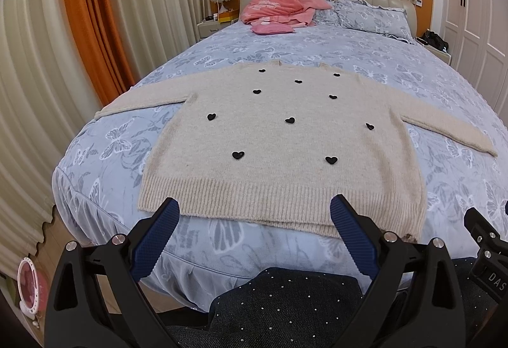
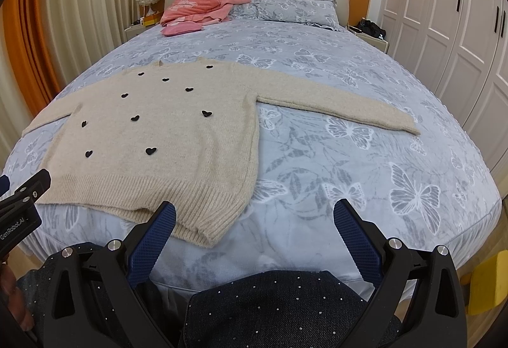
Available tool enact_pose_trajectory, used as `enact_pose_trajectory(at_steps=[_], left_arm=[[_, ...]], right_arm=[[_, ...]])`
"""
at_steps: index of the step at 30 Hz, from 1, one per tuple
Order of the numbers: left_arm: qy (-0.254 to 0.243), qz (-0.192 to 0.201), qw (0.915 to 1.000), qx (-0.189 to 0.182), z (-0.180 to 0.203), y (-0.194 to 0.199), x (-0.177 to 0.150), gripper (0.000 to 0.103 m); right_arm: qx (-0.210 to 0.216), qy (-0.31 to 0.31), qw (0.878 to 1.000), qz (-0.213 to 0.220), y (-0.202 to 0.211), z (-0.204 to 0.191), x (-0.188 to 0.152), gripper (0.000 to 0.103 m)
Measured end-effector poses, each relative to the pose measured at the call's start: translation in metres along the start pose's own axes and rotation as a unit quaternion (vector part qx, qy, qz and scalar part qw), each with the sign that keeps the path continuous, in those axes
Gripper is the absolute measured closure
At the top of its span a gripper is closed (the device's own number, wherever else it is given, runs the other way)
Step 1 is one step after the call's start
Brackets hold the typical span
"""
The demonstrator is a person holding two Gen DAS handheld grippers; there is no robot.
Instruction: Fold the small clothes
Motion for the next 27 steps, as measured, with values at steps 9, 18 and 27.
enact_pose_trajectory(at_steps=[9,18,27], left_arm=[[-0.001,-0.002,1.0,-0.001,0.0,-0.001,0.0,0.009],[0.002,-0.009,0.9999,-0.006,0.0,-0.001,-0.001,0.007],[0.054,-0.057,0.9938,-0.079,0.004,-0.021,0.019,0.005]], right_arm=[[0.0,-0.002,1.0,0.0,-0.002,0.0,-0.003,0.005],[-0.004,-0.007,1.0,-0.025,-0.005,0.003,0.0,0.005],[0.005,-0.152,0.987,-0.058,-0.082,0.148,0.053,0.005]])
Point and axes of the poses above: each gripper's, at about its wrist camera, not at the fingertips, and y roughly against the way its jaws point, z to its right, x to its top, the point moved 9 cm from there along -y, roughly the way its jaws point, and after that the axes turned 2 degrees about -y, right-handed, at the moved point
